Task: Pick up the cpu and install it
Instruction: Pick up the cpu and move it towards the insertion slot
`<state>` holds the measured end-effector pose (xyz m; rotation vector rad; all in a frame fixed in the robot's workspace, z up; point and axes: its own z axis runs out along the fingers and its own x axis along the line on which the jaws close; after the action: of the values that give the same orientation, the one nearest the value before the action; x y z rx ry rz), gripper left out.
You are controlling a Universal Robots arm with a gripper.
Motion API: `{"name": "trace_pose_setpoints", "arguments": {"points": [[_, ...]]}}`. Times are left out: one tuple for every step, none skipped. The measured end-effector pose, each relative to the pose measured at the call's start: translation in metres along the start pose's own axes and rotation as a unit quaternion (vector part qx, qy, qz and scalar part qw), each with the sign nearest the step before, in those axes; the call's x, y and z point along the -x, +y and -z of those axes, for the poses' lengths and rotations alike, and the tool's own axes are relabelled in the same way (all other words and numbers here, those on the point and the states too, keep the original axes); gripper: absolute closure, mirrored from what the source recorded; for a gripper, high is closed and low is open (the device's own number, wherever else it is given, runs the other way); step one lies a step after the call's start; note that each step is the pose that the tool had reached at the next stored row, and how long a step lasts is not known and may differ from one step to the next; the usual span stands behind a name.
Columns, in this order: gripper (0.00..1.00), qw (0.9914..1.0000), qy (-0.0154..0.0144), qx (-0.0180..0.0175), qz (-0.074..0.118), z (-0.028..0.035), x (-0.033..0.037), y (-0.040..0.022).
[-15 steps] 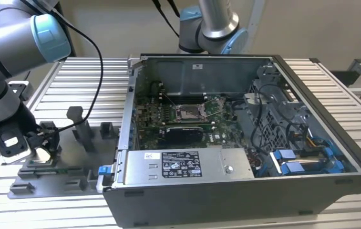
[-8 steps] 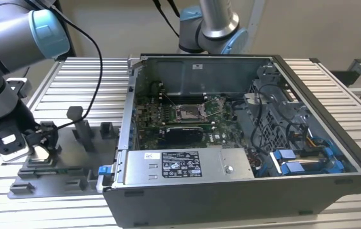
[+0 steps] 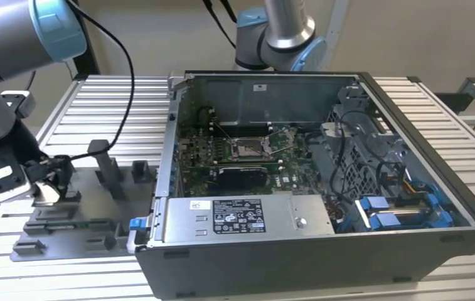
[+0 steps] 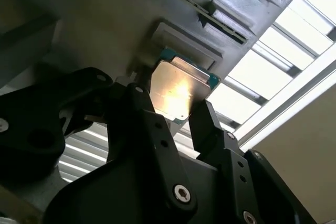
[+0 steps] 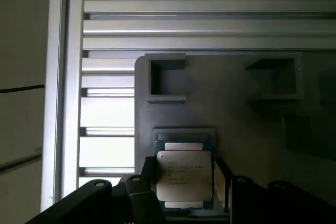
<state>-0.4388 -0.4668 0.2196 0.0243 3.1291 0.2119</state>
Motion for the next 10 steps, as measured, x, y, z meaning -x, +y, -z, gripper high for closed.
{"name": "trace_pose_setpoints", "arguments": {"points": [[1.00, 1.00000, 0.0001, 0.0000, 0.000, 0.0036, 0.0000, 0.0005], [1.00, 1.00000, 0.0003, 0.0000, 0.000, 0.0081, 0.0000, 0.0011], [1.00, 1.00000, 0.0005, 0.0000, 0.000, 0.0122, 0.0000, 0.0017], [1.00, 1.00000, 0.0007, 0.0000, 0.000, 0.0168, 0.0001, 0.0023], [1.00, 1.00000, 0.0010, 0.0000, 0.000, 0.0213, 0.0001, 0.0029], [1.00, 1.00000, 0.0012, 0.0000, 0.000, 0.0261, 0.0001, 0.0036], [1.00, 1.00000, 0.0013, 0.0000, 0.000, 0.0305, 0.0002, 0.0043], [1.00, 1.00000, 0.0014, 0.0000, 0.000, 0.0348, 0.0003, 0.0050], [1.00, 1.00000, 0.0014, 0.0000, 0.000, 0.0392, 0.0002, 0.0058], [1.00, 1.00000, 0.0014, 0.0000, 0.000, 0.0438, 0.0002, 0.0067]]}}
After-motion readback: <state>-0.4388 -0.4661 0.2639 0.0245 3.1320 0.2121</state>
